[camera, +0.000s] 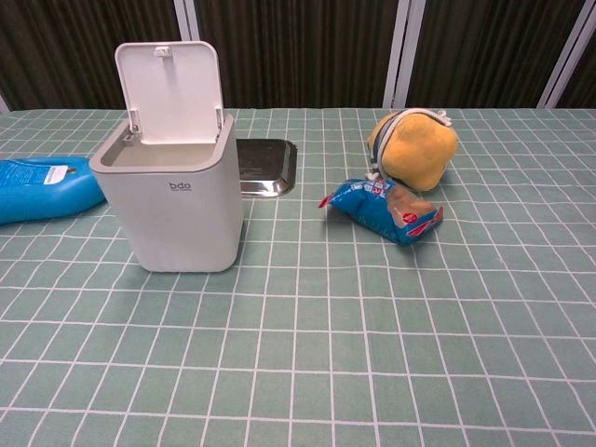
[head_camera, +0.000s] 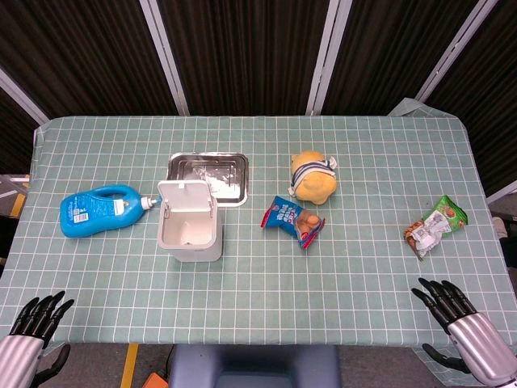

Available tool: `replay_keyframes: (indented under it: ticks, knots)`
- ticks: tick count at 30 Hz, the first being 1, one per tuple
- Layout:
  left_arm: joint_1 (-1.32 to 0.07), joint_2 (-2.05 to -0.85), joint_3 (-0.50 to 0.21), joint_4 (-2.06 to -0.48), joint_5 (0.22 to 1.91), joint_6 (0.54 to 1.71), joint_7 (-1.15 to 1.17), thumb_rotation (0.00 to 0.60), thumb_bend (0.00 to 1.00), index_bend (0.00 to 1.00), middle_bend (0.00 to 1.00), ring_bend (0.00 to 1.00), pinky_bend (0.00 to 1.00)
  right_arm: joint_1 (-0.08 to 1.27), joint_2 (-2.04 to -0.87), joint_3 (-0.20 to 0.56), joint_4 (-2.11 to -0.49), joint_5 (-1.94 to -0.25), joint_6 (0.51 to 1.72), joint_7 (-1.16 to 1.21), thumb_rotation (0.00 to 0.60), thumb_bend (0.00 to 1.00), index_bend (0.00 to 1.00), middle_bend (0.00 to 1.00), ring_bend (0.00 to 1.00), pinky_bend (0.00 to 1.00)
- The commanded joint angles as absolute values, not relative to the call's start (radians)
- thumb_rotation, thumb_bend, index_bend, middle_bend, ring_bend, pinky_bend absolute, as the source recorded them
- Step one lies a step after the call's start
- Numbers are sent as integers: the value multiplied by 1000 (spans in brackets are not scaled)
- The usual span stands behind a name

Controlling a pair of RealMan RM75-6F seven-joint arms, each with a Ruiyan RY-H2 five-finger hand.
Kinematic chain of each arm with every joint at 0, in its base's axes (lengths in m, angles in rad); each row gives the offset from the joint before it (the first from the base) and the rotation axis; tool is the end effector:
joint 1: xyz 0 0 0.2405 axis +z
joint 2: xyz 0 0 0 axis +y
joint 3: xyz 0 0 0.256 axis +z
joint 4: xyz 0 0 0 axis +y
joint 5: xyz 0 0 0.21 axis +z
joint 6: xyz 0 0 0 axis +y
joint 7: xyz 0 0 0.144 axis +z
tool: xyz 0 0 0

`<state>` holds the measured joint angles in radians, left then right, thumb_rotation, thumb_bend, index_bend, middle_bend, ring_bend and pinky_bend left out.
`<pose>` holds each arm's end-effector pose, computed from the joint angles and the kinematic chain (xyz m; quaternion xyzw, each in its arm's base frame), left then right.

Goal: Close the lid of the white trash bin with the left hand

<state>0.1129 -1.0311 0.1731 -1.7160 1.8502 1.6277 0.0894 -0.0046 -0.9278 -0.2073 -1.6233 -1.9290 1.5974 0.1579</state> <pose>-0.2812 0.0715 0.1526 -0.6683 -0.3894 -0.3632 0.5196 -0.2922 -0.0888 0.1759 0.7118 -0.3967 0.3761 0.4410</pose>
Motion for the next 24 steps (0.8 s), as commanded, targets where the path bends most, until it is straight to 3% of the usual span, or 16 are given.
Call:
replay_keyframes:
  ticks: [1,5,7,9,11,13,16,21,24]
  knots:
    - [104,-1041,167,-1712,1856,1625,75,600,452,76,0,0,0,-6,-931,-204,-1620,-1930,1605,158,600,308,0,0,0,0]
    - [57,-1049,115,-1757,1834,1611,39,600,452,68,0,0,39,-10,-934,-198,-1618,-1921,1613,156,600,308,0,0,0,0]
    - [19,-1037,70,-1821,1798,1585,44,600,452,66,32,14,155,-12,-937,-193,-1620,-1915,1617,151,600,308,0,0,0,0]
    - [-34,-1028,1,-1919,1738,1549,58,600,458,69,257,192,441,-17,-945,-186,-1623,-1909,1627,141,600,307,0,0,0,0]
    - [-111,-1009,-59,-2023,1651,1450,57,600,471,81,664,567,814,-30,-959,-178,-1623,-1914,1653,122,600,307,0,0,0,0]
    - [-187,-990,-119,-2080,1554,1354,81,600,481,100,900,820,974,-43,-974,-174,-1616,-1931,1683,99,600,307,0,0,0,0]
    - [-313,-1001,-225,-2114,1375,1233,190,600,485,141,1000,992,1000,-53,-999,-168,-1600,-1949,1706,77,600,307,0,0,0,0]
    - [-502,-1098,-376,-2103,1088,1142,290,600,498,186,1000,1000,1000,-35,-1015,-145,-1605,-1893,1649,50,600,307,0,0,0,0]
    - [-612,-1141,-429,-2050,921,1098,356,600,497,187,1000,1000,1000,-19,-1018,-139,-1613,-1867,1599,27,600,307,0,0,0,0]
